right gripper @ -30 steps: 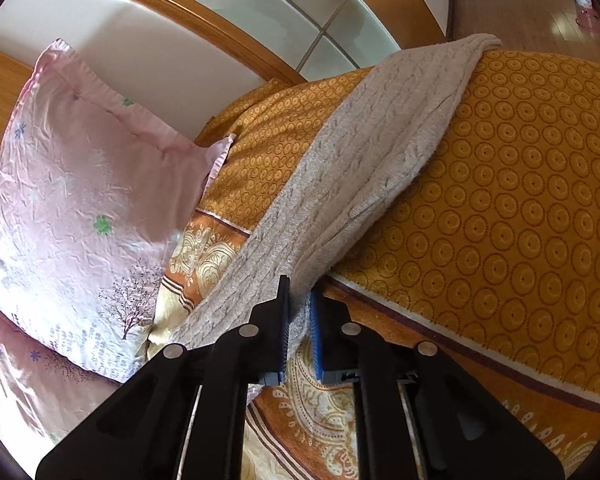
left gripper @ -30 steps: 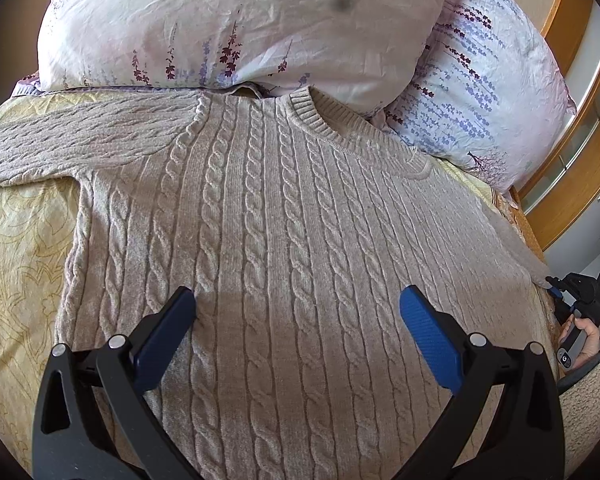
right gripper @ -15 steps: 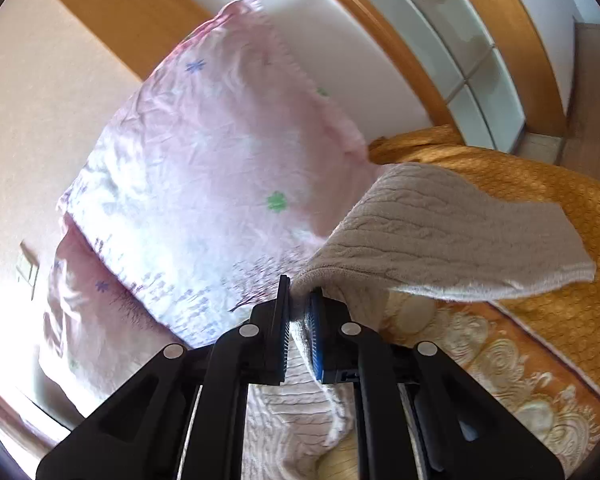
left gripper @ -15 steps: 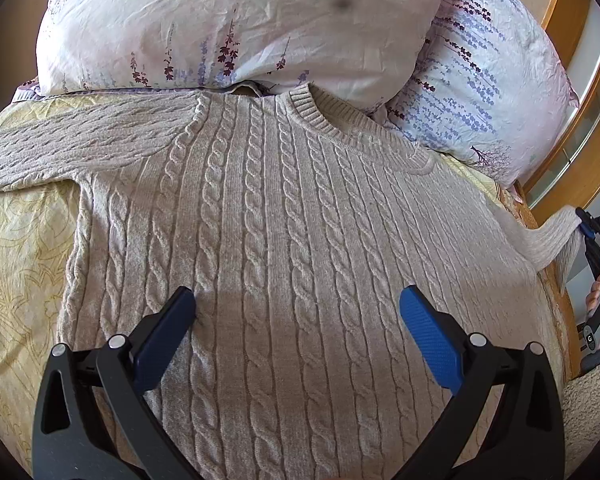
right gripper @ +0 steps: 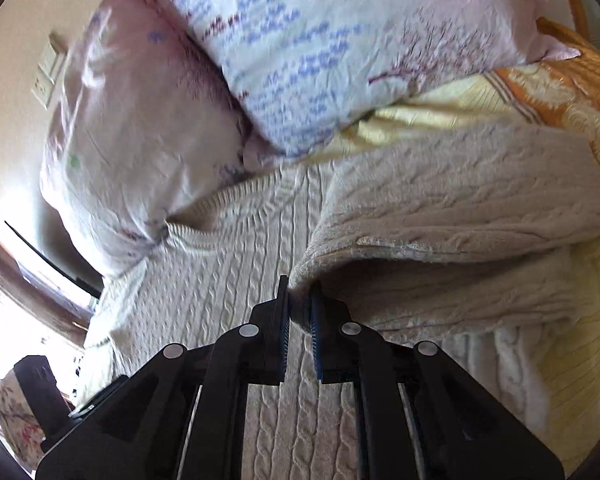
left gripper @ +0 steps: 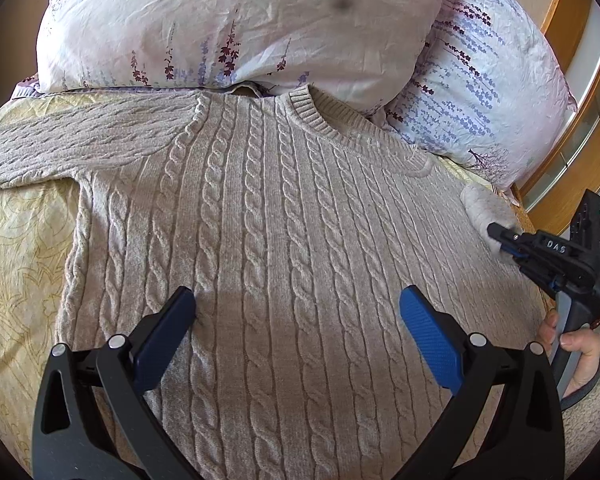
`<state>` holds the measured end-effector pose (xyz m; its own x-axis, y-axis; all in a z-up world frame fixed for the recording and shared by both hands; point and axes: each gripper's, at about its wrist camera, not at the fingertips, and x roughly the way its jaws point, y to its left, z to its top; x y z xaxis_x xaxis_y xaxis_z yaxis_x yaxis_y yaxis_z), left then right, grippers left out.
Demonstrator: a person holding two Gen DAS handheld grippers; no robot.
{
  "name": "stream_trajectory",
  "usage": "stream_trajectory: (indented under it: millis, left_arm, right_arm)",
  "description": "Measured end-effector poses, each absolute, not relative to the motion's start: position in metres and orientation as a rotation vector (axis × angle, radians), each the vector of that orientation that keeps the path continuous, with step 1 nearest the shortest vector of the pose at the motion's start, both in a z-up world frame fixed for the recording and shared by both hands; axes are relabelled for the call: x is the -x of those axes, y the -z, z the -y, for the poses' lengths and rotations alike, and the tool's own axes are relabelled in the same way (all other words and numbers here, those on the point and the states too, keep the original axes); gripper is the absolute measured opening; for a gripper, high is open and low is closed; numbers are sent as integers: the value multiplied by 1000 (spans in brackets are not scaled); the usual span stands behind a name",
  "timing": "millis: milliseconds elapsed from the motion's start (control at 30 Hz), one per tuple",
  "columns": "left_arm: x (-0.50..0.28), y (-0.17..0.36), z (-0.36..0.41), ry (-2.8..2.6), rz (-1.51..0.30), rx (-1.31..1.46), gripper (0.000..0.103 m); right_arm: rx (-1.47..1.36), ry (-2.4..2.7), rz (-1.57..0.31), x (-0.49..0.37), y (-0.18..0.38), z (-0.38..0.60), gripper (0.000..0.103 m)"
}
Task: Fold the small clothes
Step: 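Lift the sleeve with the right gripper and carry it across the sweater body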
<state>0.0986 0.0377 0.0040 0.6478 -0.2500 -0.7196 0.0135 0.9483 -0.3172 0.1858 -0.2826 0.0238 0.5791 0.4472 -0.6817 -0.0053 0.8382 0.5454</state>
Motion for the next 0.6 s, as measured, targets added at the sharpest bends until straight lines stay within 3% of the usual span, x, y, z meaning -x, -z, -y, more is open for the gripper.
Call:
stream_trajectory:
  millis: [33,100,167,367,467,600]
  left_arm:
    - [-99,-4,-37,152,-856,298,101]
    - [-99,-5,-37,151,-856,298,101]
    - [-98,-5,-37,151,-856,298,101]
    - [-99,-5,-37,152,-856,299,101]
    - [-98,-5,-37,153,-854,304,101]
    - [-97,-5,-37,152,-854,303,101]
  right_arm:
    - [-528,-280,-945,-185,-23,280,14]
    - [-576,-308,-954,-179,-24,287,28]
    - [-642,-303,-925,-172,-31,301,61]
    - [-870,-162,-820,-162,-34,367,62]
    - [-972,-84,-791,-158,-25,398,53]
    - [-1008,29,-780,-156,-18,422,51]
